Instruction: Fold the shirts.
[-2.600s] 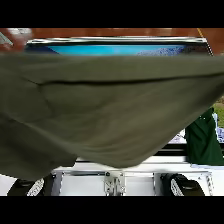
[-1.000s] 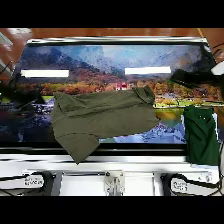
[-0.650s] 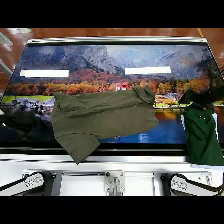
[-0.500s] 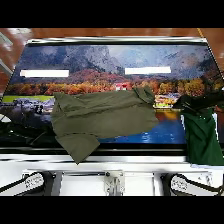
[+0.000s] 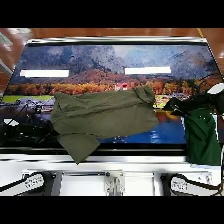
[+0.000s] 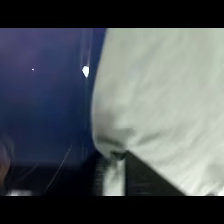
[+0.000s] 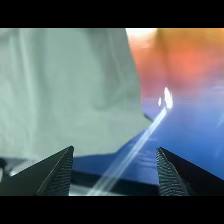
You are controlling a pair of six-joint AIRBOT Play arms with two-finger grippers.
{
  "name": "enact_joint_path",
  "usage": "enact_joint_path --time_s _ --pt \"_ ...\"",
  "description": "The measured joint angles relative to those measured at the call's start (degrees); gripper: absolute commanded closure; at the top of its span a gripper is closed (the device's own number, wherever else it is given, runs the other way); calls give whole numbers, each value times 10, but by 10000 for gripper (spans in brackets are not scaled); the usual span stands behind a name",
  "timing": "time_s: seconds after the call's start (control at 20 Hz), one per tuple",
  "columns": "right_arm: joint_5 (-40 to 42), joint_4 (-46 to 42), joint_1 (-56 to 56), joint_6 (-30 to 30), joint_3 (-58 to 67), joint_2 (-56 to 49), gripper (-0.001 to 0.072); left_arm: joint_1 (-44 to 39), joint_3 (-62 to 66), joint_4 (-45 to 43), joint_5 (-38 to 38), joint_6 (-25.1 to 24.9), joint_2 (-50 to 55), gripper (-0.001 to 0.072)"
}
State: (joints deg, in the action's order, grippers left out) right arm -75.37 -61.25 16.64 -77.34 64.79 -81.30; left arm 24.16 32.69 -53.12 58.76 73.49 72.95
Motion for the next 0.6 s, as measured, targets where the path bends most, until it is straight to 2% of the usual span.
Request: enact_joint_path --time_s 0.05,0.45,0.5,0.55,0.6 --pt "-7 -3 -6 -3 -3 -10 36 -3 0 4 -1 0 1 667" --pt "-1 10 -76 -31 -39 -101 38 -10 12 20 3 -20 -18 667" --pt "5 10 -86 -37 -40 -112 152 -11 15 20 4 -21 -23 667" --pt "14 11 -97 -45 -42 -121 427 -11 19 21 5 -22 -29 667" --pt "24 12 -105 -52 -42 -128 649 -11 23 21 8 -22 -35 667"
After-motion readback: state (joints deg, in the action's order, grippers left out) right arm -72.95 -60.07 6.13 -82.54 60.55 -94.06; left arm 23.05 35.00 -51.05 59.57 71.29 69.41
